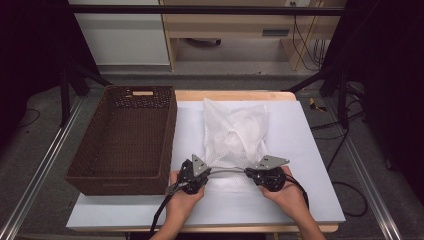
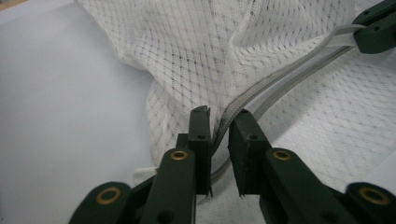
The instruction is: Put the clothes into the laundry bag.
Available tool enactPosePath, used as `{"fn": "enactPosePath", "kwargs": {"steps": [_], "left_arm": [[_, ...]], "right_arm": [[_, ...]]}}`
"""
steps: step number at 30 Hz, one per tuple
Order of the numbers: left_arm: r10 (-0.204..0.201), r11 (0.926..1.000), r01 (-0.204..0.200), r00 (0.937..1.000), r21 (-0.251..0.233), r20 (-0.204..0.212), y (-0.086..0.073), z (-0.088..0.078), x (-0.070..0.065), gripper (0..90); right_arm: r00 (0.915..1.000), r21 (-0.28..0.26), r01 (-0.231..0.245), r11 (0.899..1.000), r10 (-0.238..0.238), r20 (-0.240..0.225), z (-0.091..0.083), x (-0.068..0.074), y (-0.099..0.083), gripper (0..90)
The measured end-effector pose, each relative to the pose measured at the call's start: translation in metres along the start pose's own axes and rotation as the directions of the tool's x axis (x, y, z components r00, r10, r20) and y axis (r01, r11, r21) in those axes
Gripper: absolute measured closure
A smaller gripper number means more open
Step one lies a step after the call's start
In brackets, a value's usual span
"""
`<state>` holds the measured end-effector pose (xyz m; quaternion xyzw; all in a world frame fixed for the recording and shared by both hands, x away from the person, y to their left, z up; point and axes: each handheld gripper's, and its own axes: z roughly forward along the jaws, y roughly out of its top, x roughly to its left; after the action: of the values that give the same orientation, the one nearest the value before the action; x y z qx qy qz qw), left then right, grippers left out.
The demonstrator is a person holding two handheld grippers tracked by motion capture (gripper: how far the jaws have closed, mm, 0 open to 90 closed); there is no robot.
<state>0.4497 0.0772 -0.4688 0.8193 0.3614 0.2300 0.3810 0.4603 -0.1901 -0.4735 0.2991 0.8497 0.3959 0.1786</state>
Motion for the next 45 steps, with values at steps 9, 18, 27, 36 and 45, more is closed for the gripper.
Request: {"fn": "enactPosePath", "kwargs": {"steps": [9, 18, 27, 36, 45], "left_arm": [[0.013, 0.9998, -0.013, 0.9999, -0.014, 0.004, 0.002, -0.011, -0.006, 59.6], [0.028, 0.9994, -0.028, 0.9992, -0.022, 0.028, 0.002, -0.019, -0.011, 50.5], [0.047, 0.9966, -0.043, 0.9968, -0.071, 0.064, 0.004, -0.023, -0.021, 40.7], [0.034, 0.9932, -0.027, 0.9972, -0.114, 0.067, 0.008, -0.024, -0.019, 27.5], [0.02, 0.9898, -0.008, 0.9964, -0.142, 0.083, 0.015, -0.032, -0.017, 18.5]], "right_arm": [[0.9999, 0.01, 0.006, 1.0, -0.006, -0.009, 0.001, 0.001, -0.002, 79.1], [1.0, 0.034, 0.005, 0.999, -0.004, -0.008, 0.003, 0.003, -0.002, 66.9], [0.9999, 0.04, 0.006, 0.999, -0.006, -0.013, 0.003, 0.005, -0.002, 58.0], [1.0, 0.03, 0.003, 1.0, -0.003, 0.001, -0.002, 0.012, 0.0, 45.0], [0.9996, -0.007, 0.009, 1.0, -0.009, 0.027, -0.011, 0.013, 0.004, 25.9]]}}
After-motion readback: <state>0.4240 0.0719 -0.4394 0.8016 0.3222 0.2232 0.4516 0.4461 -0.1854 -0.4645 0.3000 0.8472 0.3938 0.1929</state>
